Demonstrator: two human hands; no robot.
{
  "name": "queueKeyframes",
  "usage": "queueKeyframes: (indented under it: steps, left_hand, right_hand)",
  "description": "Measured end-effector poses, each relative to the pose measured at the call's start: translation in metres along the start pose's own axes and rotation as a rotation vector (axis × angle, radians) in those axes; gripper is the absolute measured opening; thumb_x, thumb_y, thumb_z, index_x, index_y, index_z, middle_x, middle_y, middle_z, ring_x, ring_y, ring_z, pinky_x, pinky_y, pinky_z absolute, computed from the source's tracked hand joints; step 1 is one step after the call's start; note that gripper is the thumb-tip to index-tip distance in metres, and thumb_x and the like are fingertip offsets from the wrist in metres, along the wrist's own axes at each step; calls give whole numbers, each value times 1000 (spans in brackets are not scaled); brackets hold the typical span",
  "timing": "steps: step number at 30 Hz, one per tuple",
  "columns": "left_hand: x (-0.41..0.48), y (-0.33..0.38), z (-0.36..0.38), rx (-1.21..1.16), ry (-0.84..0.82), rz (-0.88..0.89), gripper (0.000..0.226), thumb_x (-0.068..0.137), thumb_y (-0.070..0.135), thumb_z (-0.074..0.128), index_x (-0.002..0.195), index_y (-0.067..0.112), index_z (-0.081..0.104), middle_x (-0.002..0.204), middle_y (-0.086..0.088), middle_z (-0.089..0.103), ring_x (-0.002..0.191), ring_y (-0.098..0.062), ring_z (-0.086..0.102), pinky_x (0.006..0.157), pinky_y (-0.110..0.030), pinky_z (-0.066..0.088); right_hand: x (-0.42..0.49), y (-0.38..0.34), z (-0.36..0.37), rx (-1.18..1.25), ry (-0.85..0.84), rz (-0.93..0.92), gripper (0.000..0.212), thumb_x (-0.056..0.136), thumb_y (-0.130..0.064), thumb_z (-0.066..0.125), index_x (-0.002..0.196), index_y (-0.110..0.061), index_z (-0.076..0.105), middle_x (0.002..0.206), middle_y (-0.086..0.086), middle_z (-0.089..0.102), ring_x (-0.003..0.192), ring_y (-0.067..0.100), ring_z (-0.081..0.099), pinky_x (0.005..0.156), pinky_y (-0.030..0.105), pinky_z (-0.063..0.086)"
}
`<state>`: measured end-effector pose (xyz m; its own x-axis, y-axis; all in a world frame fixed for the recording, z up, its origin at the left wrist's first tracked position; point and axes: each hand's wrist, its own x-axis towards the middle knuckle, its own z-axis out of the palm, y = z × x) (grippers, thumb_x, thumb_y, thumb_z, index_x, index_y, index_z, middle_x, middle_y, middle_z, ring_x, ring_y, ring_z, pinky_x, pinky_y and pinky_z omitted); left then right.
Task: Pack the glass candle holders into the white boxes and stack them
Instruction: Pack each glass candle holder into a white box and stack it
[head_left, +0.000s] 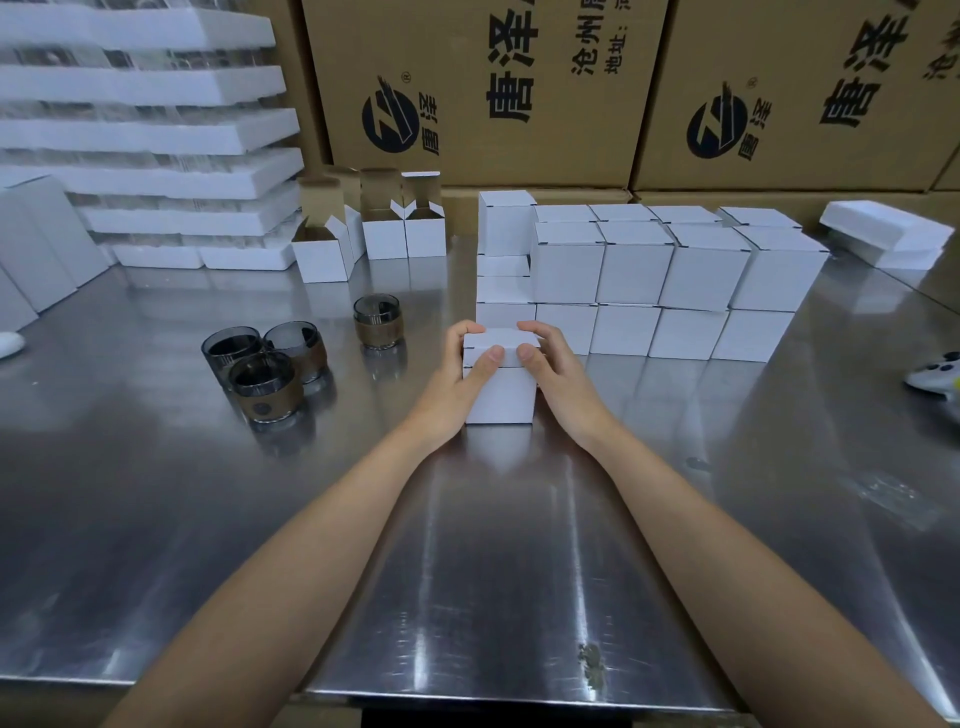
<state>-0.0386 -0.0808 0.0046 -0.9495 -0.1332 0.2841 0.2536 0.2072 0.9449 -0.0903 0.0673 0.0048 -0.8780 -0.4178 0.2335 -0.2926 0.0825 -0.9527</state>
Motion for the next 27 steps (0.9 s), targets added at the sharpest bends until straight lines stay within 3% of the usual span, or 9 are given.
queueKeyframes:
  steps: [6,9,13,16,19,23,27]
  left_hand:
    - [0,-1,-3,-12,-18,-11,29,98,30,54,120,26,36,106,13,53,87,6,55,76,-11,44]
    - [1,-1,-5,1,-29,-15,33,96,25,59,121,24,37,109,15,52,90,13,54,78,-6,41]
    - [1,-3,-7,2,-54,-34,39,94,22,64,123,21,38,113,17,50,94,18,51,79,-3,39]
    - [1,-2,-8,-30,-69,-61,47,87,33,68,123,26,39,115,17,50,97,16,52,79,-4,39]
    - [1,-1,-10,-37,-74,-91,47,80,49,62,118,33,41,117,15,51,103,5,52,87,-11,40]
    - [3,-4,-11,-97,-82,-106,31,84,34,52,113,28,43,104,18,55,89,11,55,75,-5,40]
    - [8,-7,-9,-137,-77,-123,32,77,29,52,108,32,46,109,11,54,103,-5,51,90,-22,37]
  right_hand:
    - [2,0,-2,-5,-6,-1,46,82,-59,56,121,-35,49,112,-5,59,106,10,56,86,13,43]
    - [2,1,-4,1,-19,31,35,85,-53,63,116,-42,51,115,-6,60,111,9,57,85,9,42]
    - [1,2,-5,24,-56,56,41,81,-52,62,119,-42,50,119,-8,58,113,1,55,87,12,41]
    - [0,0,-3,73,-95,77,44,83,-45,60,124,-36,46,117,-11,55,101,-14,55,76,0,39]
    - [1,0,-2,114,-123,89,49,83,-41,57,128,-30,41,115,-12,55,94,-15,57,73,0,40]
    - [1,-1,-1,137,-152,119,53,80,-36,56,129,-29,36,117,-9,53,95,-8,57,74,2,40]
    - [1,-4,2,167,-147,138,54,76,-33,52,126,-30,34,115,-8,49,101,0,51,74,6,39]
